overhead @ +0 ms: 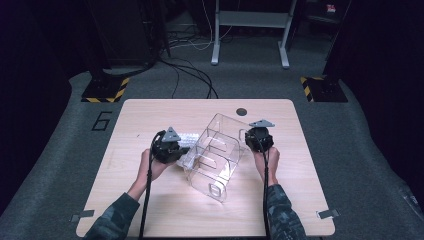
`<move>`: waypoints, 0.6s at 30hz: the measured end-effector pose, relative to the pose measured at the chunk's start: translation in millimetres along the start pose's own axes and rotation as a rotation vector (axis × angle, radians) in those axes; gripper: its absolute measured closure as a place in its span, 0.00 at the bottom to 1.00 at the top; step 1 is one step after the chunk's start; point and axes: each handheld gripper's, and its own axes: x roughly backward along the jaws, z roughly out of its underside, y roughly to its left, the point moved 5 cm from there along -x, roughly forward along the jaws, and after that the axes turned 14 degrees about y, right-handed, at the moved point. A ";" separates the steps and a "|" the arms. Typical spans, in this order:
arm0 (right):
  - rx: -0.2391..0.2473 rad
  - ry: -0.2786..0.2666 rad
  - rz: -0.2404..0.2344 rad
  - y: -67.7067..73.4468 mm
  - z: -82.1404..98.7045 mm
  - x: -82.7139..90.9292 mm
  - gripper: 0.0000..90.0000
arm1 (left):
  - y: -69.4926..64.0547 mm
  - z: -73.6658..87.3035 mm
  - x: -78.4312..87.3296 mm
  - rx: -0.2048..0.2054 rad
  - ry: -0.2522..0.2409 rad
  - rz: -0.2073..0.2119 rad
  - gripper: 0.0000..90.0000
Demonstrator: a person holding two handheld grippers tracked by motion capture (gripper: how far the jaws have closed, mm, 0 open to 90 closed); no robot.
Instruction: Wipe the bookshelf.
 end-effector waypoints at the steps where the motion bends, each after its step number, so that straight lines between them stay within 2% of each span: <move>1: 0.000 0.000 0.000 0.0 0.0 0.0 0.80 | 0.0 0.0 0.0 0.000 0.000 0.000 0.93; 3: -0.003 0.001 -0.001 0.0 0.0 0.0 0.80 | -3.8 6.7 1.1 -0.002 -0.002 -0.003 0.93; 5: 0.000 0.000 -0.001 -0.1 -0.1 0.0 0.80 | -10.0 17.6 4.3 -0.001 0.002 0.011 0.93; 8: 0.000 0.000 0.000 -0.1 -0.1 0.0 0.80 | -12.7 23.1 7.6 -0.008 -0.008 -0.002 0.93; 9: 0.000 0.000 0.000 -0.1 -0.1 -0.1 0.80 | -14.8 26.1 10.1 -0.008 -0.006 0.012 0.93; 11: -0.001 0.001 0.001 0.0 -0.1 0.0 0.80 | -16.6 29.9 13.8 -0.014 -0.010 0.006 0.93; 12: -0.001 0.000 0.001 0.0 -0.1 0.0 0.80 | -18.9 32.7 16.9 -0.013 -0.023 0.020 0.93; 18: -0.003 0.001 -0.002 -0.2 -0.1 0.0 0.80 | -20.1 42.6 23.6 -0.004 -0.036 0.013 0.93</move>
